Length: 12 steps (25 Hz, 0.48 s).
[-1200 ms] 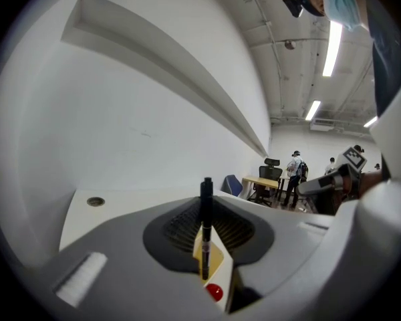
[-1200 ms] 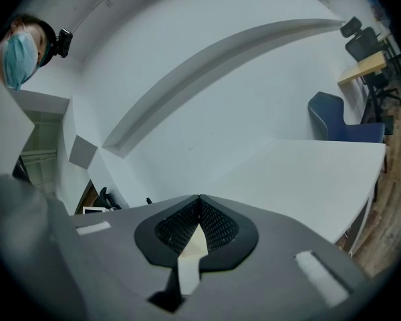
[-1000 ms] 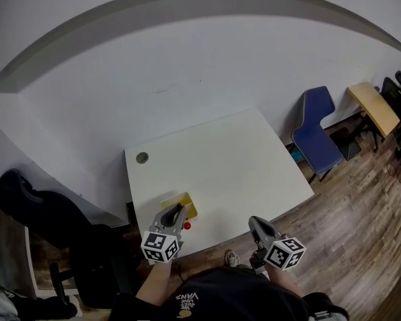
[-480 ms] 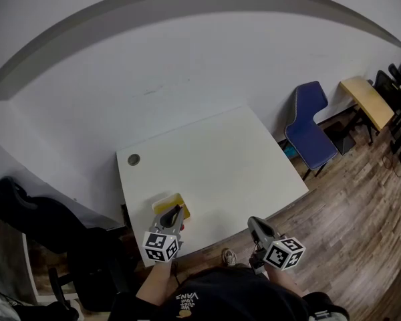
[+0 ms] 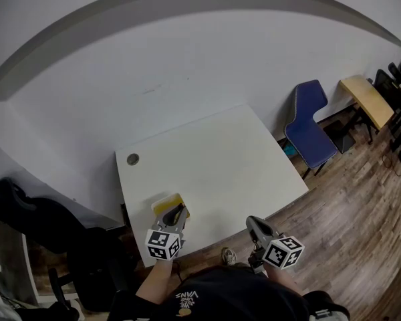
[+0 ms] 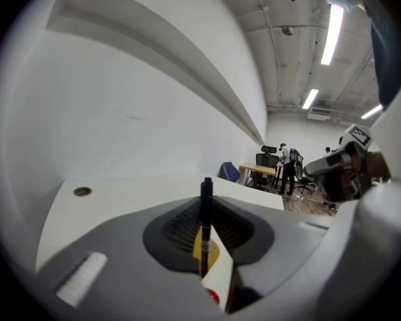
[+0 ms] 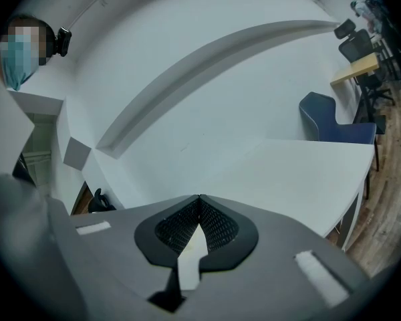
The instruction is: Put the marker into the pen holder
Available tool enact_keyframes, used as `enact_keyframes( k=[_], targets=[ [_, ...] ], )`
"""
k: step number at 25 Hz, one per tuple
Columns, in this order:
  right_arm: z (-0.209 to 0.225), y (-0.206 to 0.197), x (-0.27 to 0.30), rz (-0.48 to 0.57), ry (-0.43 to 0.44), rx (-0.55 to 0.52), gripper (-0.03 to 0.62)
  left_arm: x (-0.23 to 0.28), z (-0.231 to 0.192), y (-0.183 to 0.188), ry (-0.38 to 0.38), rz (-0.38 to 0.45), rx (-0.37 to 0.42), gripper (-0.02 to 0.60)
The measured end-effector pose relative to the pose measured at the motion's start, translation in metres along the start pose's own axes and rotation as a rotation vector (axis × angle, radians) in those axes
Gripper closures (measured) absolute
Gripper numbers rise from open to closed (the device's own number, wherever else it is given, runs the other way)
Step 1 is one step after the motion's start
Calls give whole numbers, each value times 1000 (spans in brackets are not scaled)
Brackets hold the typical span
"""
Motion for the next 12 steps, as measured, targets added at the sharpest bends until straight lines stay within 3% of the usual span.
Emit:
enact_keyframes(
  k=[12],
  targets=[
    [2,-1,4,2,-8,5,592,12,1,0,-20,-23,38,480]
  ],
)
Point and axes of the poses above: the fingertips, and each gripper's own axes: x forward along the fingers, z to its right, y out of its top, the point moved 6 cm from there along -x, backward along the fingers
